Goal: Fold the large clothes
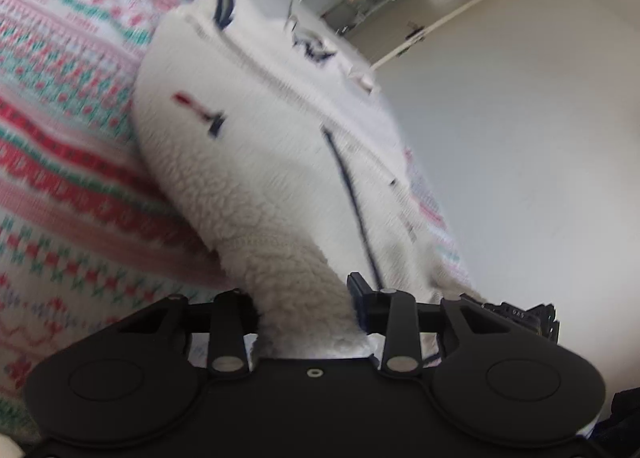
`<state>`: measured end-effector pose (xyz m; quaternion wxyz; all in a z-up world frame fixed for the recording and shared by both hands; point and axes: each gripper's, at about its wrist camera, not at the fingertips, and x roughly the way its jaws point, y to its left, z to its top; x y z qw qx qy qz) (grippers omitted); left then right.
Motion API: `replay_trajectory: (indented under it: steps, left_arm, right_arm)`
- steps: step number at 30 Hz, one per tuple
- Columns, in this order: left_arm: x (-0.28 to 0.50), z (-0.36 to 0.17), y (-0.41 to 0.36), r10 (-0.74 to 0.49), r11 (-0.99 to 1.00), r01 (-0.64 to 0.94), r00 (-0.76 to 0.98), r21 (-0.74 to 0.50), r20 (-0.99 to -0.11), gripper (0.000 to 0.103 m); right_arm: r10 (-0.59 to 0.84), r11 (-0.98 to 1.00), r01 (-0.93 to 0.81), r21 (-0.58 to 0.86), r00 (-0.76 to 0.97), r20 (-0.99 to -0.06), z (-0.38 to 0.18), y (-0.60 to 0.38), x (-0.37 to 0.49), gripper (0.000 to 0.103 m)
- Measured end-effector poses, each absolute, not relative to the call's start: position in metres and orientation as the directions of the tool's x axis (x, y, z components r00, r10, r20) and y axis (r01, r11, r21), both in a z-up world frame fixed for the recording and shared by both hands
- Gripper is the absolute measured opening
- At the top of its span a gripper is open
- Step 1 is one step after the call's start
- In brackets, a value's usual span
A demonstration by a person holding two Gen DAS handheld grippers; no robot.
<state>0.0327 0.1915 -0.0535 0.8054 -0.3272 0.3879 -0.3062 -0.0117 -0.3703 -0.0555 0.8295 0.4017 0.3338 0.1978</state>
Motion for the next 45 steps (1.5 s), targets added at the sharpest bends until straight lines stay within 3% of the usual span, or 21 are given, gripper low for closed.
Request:
replay_trajectory:
  steps: [9, 13, 18, 31, 38, 45]
  left_arm:
    - [0.057, -0.023, 0.192, -0.687, 0.465, 0.241, 0.705, -0.852, -0.176, 0.032]
    - [0.068, -0.011, 0.194, -0.59, 0.493, 0.213, 0.795, -0.843, -0.144, 0.032]
    - [0.086, 0.016, 0.176, -0.471, 0.625, 0.238, 0.875, -0.743, -0.115, 0.031]
    - [0.239, 0.045, 0.134, -0.259, 0.84, 0.171, 0.96, -0.515, -0.104, 0.031]
    - [0.339, 0.021, 0.113, -0.205, 0.896, 0.133, 0.97, -0.425, -0.128, 0.031]
    - [0.429, -0.042, 0.11, -0.219, 0.9, 0.102, 0.947, -0.424, -0.237, 0.032]
  right_arm:
    - [0.478, 0.635, -0.167, 0.754, 0.852, -0.213, -0.005, -0.341, 0.015, 0.016]
    - [0.379, 0.665, -0.148, 0.733, 0.911, -0.16, 0.006, -0.331, 0.028, 0.016]
    - [0.29, 0.705, -0.118, 0.7, 0.948, -0.132, 0.02, -0.323, 0.05, 0.016]
    - [0.06, 0.889, 0.005, 0.458, 0.99, -0.127, 0.056, -0.31, 0.185, 0.015]
    - [-0.014, 0.917, 0.086, 0.39, 0.983, -0.184, 0.034, -0.302, 0.287, 0.015]
    - [-0.044, 0.911, 0.16, 0.379, 0.954, -0.297, -0.026, -0.306, 0.375, 0.015]
